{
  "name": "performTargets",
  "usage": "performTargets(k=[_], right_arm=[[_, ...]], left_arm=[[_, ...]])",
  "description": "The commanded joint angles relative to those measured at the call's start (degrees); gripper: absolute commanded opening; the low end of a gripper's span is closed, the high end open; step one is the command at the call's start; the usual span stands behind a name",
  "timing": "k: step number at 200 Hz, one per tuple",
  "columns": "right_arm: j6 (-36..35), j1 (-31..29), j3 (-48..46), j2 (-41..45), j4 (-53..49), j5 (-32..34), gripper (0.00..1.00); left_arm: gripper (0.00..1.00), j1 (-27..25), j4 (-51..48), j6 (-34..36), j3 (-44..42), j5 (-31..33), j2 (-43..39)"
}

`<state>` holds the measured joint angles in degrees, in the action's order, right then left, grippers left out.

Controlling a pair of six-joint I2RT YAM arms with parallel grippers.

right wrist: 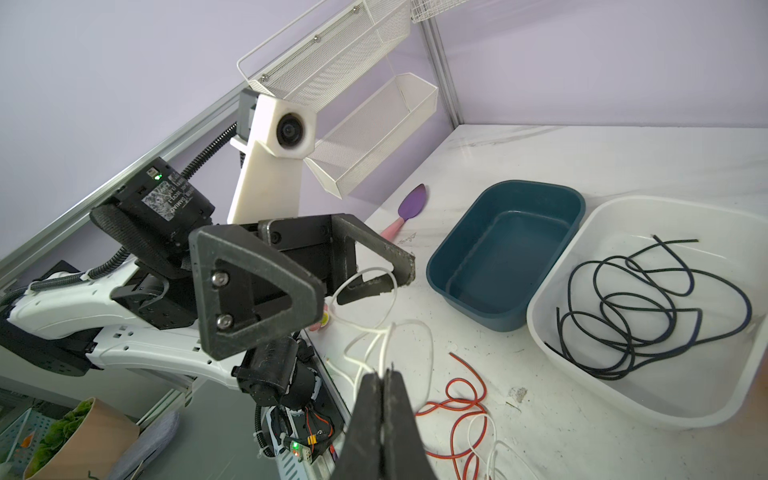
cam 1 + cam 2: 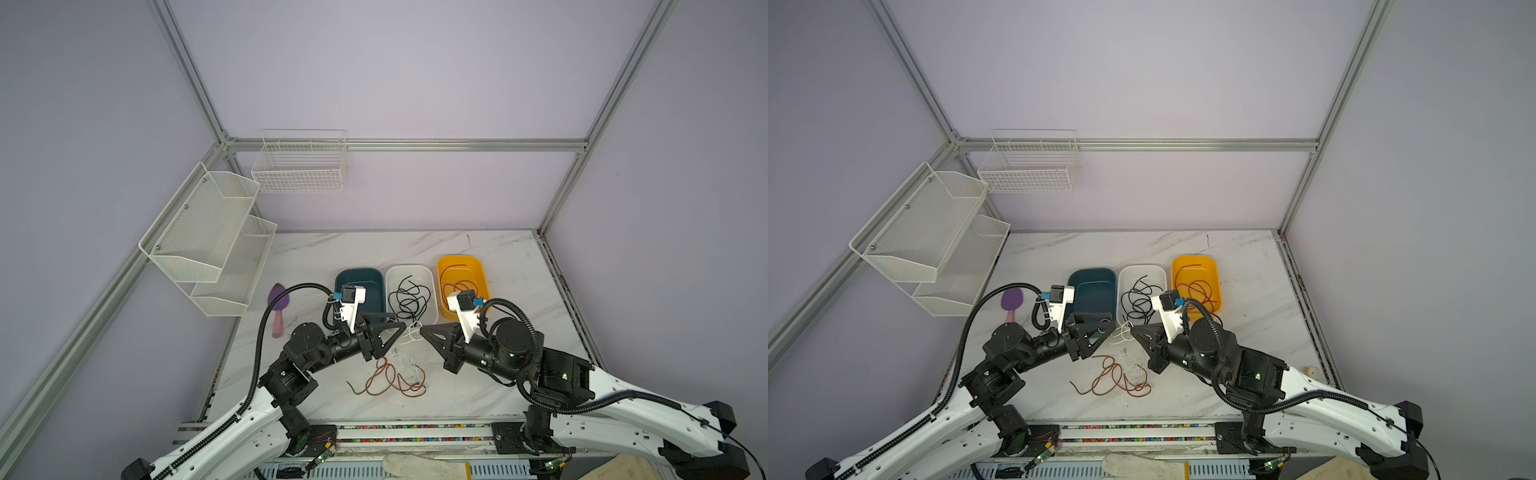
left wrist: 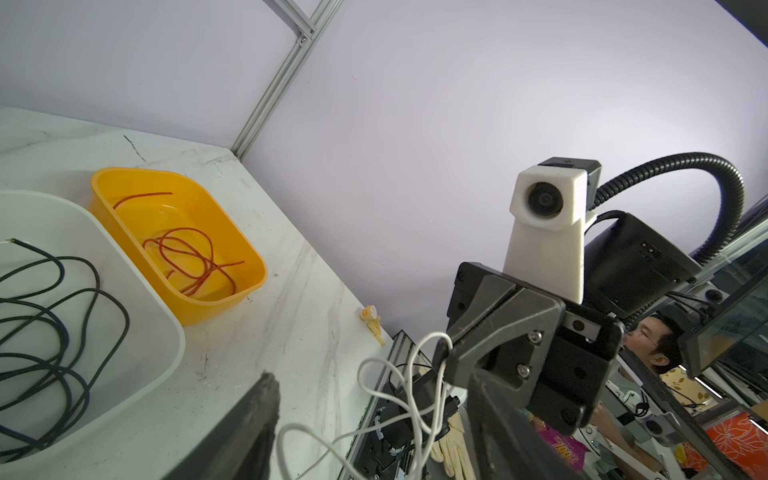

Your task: Untangle the cables

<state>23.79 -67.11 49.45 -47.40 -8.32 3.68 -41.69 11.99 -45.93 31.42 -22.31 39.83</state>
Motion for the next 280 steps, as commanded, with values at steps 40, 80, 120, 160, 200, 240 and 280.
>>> performTargets(k=[40,80,120,160,200,240,280], right_arm=[[-1.03,0.22,-0.98,0.5,3.09,-0.87,0.0],[-1.1,0.23,-1.44,0.11,4.16,-2.39,0.0],[-0.98,0.23,-2.08,-0.18,4.1,-2.72,0.0],[-1.11,0.27,-2.27,-0.46,4.03,-2.72,0.0],[-0.97,0.23,-2.76,-1.12,4.07,-3.32,0.0],[-0.83,0.23,-3.54,-0.38,3.85,-3.11,0.07],[-0.58,0.2,-5.56,1.33,3.63,-1.85,0.43]], left_arm=[[0.71,0.06,4.13,-1.44,-4.4,-0.94,-1.44],[0.56,0.02,5.24,-1.44,-4.24,-2.66,0.2],[0.39,0.04,4.85,-1.09,-4.32,-1.64,-0.99],[0.25,0.03,3.79,-0.74,-4.2,-1.34,-1.52],[0.08,0.03,2.74,-0.41,-3.68,-0.51,-1.95],[0.0,0.03,-0.87,0.79,-1.82,2.07,-2.72],[0.0,0.02,-6.0,3.34,3.36,5.13,-2.53]])
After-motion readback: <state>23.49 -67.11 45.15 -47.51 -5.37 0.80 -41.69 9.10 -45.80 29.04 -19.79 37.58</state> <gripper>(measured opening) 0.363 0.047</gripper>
